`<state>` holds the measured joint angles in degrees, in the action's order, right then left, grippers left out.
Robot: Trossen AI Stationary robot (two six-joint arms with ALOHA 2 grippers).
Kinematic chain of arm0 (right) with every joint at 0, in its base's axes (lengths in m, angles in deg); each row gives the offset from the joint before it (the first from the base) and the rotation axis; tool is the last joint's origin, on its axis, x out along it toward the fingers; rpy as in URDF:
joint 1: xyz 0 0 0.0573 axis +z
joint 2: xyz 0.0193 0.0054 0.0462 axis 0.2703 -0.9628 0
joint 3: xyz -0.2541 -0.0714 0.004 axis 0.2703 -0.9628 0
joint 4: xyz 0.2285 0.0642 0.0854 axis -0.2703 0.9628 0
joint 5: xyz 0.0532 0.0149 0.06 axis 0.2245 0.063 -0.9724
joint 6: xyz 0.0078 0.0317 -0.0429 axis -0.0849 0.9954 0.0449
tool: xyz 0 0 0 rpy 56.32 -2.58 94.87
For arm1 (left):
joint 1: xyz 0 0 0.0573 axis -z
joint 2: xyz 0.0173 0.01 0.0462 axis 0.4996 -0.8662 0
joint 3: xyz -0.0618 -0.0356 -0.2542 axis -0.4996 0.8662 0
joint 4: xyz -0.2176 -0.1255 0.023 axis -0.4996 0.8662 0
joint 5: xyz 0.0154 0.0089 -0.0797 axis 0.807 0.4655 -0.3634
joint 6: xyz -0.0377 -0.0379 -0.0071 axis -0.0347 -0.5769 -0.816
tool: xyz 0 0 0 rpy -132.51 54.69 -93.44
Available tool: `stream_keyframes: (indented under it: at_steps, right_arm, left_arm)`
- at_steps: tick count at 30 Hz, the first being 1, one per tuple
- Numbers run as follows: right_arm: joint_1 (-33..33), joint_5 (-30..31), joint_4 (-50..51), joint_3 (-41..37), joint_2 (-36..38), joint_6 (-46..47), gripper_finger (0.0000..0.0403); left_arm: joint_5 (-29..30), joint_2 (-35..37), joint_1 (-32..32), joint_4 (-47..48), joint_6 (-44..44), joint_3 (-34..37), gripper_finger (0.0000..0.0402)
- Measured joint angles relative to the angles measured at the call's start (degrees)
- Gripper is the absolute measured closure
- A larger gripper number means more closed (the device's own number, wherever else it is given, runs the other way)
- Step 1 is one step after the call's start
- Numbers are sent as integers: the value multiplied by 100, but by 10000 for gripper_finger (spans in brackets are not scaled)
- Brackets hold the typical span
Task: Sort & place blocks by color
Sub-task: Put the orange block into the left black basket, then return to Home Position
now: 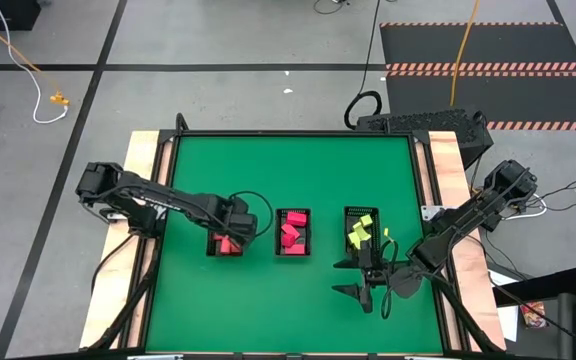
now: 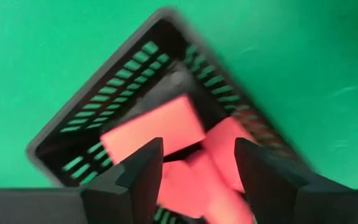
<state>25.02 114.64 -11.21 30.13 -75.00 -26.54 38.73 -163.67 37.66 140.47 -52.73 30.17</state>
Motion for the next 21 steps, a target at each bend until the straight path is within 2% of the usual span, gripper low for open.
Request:
stream_keyframes:
  at_steps: [5,12,21]
  right_arm:
    - [2,-2,15,0,0,-4,103]
    - [2,0,15,0,0,-27,103]
    - [-11,6,8,0,0,-61,103]
  left_arm:
    - [-428,-2,1,20,-37,223,215]
    - [-1084,-2,234,-63,-150,158,226]
    - [-1100,-2,512,-5,-257,-280,227]
